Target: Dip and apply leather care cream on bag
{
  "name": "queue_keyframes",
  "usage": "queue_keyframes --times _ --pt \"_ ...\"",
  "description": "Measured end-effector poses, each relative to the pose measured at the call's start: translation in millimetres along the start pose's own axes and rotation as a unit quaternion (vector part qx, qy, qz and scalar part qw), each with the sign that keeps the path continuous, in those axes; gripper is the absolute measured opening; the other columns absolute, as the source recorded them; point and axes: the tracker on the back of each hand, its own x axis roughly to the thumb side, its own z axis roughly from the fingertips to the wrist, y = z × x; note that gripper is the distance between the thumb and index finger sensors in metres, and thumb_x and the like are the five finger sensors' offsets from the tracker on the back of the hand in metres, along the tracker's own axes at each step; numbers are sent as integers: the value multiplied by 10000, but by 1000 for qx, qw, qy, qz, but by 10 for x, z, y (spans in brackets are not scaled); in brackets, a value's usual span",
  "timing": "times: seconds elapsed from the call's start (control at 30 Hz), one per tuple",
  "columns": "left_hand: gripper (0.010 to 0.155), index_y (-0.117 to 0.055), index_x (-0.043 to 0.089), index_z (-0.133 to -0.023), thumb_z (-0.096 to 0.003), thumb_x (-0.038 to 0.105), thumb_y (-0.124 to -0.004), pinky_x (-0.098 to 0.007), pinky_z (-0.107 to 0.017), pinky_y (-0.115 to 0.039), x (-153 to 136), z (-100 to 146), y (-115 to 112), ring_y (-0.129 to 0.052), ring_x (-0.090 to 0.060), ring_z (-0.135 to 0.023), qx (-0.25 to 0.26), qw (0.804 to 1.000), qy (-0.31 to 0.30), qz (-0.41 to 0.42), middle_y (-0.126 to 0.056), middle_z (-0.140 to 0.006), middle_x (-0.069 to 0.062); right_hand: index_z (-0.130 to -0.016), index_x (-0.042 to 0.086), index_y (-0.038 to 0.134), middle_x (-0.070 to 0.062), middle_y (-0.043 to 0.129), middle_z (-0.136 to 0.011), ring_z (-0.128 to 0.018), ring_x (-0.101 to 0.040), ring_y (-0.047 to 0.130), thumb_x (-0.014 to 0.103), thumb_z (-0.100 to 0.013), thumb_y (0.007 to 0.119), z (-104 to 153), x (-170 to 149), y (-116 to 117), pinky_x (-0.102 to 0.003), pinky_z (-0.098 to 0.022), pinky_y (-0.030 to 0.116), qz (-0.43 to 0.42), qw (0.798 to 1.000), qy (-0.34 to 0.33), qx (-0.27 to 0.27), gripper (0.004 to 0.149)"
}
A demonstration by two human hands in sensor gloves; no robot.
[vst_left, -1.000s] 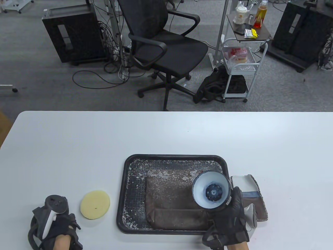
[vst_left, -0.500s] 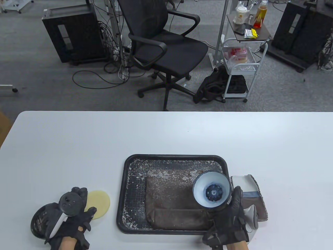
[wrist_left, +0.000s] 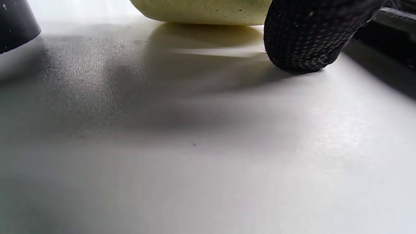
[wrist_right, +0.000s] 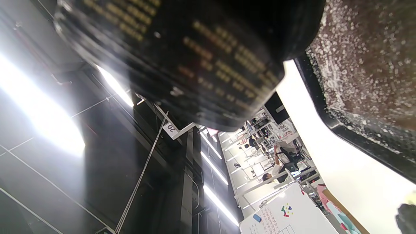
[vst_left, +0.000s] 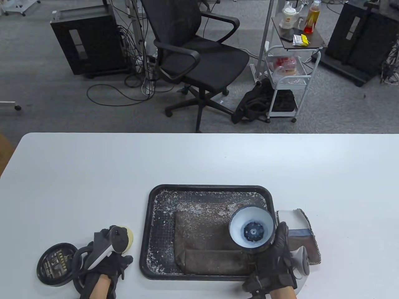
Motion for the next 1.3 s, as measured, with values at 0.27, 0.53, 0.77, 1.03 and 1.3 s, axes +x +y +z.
queue_keyframes --times 0.27,0.53,0.77,1.03,1.3 --pt "763 -344 383 -1032 -413 501 -775 -564 -740 -583 92 2 34 -432 -251 -1090 46 998 16 -41 -317 -1135 78 -1152 49 233 -272 441 -1114 -959 -548 651 693 -557 423 18 -15 -5 -595 -650 704 -9 1000 10 -14 897" --pt "727 -392 344 -1049 -426 476 -742 -574 -723 -611 33 75 132 -537 -264 -1072 89 996 -9 22 -429 -1134 17 -1150 43 237 -276 442 -1111 -958 -550 648 690 -558 426 16 -29 2 -598 -647 701 -6 1000 17 -14 897" --pt "728 -388 340 -1052 -429 478 -739 -576 -723 -602 158 265 358 -530 -268 -1072 173 974 -88 115 -423 -1134 12 -1148 40 243 -279 444 -1108 -954 -553 647 681 -558 429 10 -40 -2 -602 -644 698 -1 1000 21 -22 891" --pt "731 -385 345 -1057 -432 485 -738 -569 -731 -602 777 648 651 -530 -256 -1080 251 928 -244 127 -425 -1139 19 -1143 38 247 -288 442 -1101 -948 -563 639 685 -556 470 -10 -73 23 -612 -638 691 8 999 37 -17 901" --pt "730 -367 369 -1056 -437 491 -734 -558 -750 -584 1591 950 704 -507 -221 -1095 290 872 -367 143 -406 -1146 47 -1137 38 248 -295 431 -1096 -950 -572 616 685 -554 529 -21 -98 64 -628 -638 670 23 998 66 7 916"
